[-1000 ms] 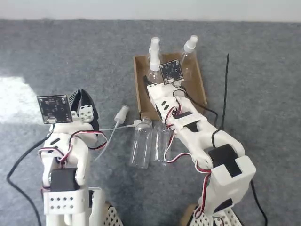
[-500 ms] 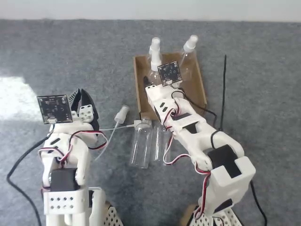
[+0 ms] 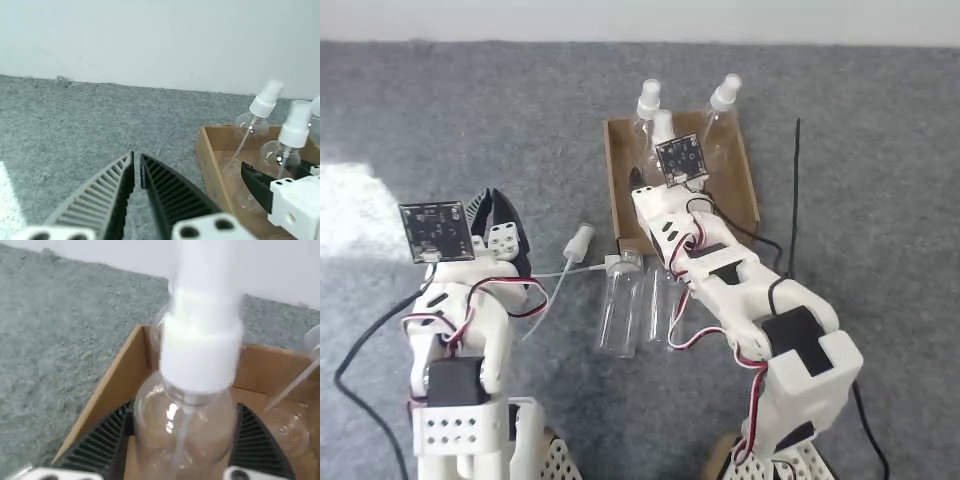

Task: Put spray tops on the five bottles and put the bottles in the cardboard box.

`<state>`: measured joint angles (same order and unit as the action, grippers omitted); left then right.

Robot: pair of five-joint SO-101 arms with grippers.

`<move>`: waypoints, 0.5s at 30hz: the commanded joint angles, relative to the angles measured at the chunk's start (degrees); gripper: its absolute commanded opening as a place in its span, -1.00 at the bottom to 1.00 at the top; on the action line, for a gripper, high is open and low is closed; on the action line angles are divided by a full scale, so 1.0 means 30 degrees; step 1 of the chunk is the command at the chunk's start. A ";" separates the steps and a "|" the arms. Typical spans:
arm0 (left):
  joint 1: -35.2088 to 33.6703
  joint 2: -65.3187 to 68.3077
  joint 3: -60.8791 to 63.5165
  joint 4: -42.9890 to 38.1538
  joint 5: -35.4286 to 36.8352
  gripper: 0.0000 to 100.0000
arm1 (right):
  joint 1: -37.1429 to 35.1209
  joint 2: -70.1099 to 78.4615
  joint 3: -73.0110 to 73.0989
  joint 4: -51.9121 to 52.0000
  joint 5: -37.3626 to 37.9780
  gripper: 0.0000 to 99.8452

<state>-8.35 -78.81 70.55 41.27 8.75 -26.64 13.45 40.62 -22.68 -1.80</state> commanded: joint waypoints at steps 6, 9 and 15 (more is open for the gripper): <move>0.0088 0.0059 -0.0132 -0.0557 0.0234 -0.98 | -0.0249 -0.0454 -0.0176 -0.0103 0.1319 -0.50; 0.0088 0.0059 -0.0132 -0.0557 0.0205 -0.98 | -0.0249 -0.0484 -0.0176 -0.0132 0.1289 -0.49; 0.0088 0.0059 -0.0132 -0.0557 0.0176 -0.98 | -0.0249 -0.0484 -0.0293 -0.0220 0.1289 -0.49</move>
<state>-8.35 -78.81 70.55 41.27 8.75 -27.08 13.45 40.62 -22.68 1.27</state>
